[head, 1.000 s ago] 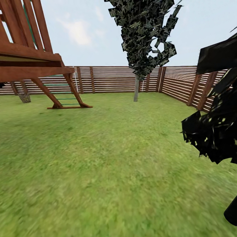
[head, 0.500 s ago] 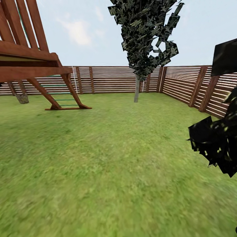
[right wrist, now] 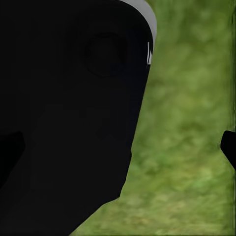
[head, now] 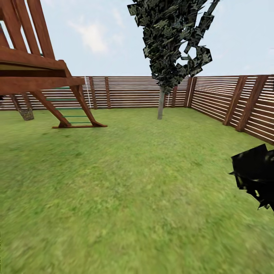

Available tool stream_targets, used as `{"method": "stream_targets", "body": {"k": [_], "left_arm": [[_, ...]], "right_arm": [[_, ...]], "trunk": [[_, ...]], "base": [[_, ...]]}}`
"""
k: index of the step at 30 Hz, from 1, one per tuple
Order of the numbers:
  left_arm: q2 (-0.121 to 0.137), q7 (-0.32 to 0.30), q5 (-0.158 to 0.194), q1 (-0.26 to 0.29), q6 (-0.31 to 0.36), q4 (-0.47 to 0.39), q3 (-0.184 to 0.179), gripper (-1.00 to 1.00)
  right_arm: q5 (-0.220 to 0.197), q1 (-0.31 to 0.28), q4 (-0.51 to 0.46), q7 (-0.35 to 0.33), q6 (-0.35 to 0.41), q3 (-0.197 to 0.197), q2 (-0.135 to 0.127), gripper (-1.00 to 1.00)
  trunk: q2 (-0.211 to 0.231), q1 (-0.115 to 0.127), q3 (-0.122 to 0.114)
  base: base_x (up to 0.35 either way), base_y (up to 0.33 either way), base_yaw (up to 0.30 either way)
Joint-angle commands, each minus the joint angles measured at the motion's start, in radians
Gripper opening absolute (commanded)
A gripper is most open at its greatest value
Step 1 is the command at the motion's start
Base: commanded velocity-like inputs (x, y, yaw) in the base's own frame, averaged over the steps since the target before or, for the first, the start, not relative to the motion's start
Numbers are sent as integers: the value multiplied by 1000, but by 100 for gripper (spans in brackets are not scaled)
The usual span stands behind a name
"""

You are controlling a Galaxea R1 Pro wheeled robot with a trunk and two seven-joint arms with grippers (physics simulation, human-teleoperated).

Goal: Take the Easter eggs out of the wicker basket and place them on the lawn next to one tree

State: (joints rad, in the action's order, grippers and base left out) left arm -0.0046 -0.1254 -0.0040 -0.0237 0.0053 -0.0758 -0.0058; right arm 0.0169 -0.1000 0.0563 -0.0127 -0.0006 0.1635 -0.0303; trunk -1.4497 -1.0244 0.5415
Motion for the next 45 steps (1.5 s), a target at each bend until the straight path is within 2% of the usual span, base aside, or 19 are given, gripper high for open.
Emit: {"method": "stream_targets", "body": {"k": [1,15,22,35,45], "left_arm": [[0,-2,-1,-1,1,-2,0,100],[1,-2,0,-1,0,-2,0,100],[0,-2,-1,-1,0,-2,-1,100],[0,-2,-2,-1,1,-2,-2,100],[2,-28,-2,-1,1,-2,-2,100]], "right_arm": [[2,-1,2,-1,0,5,0,100],[-1,-1,1,3,-2,4,-1,100],[-3,-1,-2,4,-10,3,-9,100],[1,-1,-1,-4,-10,4,-3,100],[1,-1,-1,-3,-8,4,1,100]], "trunk": [[0,-1,1],[0,-1,6],[0,-1,6],[0,-1,6],[0,-1,6]], "base": [[334,0,195],[327,0,175],[54,0,5],[10,0,0],[309,0,0]]}}
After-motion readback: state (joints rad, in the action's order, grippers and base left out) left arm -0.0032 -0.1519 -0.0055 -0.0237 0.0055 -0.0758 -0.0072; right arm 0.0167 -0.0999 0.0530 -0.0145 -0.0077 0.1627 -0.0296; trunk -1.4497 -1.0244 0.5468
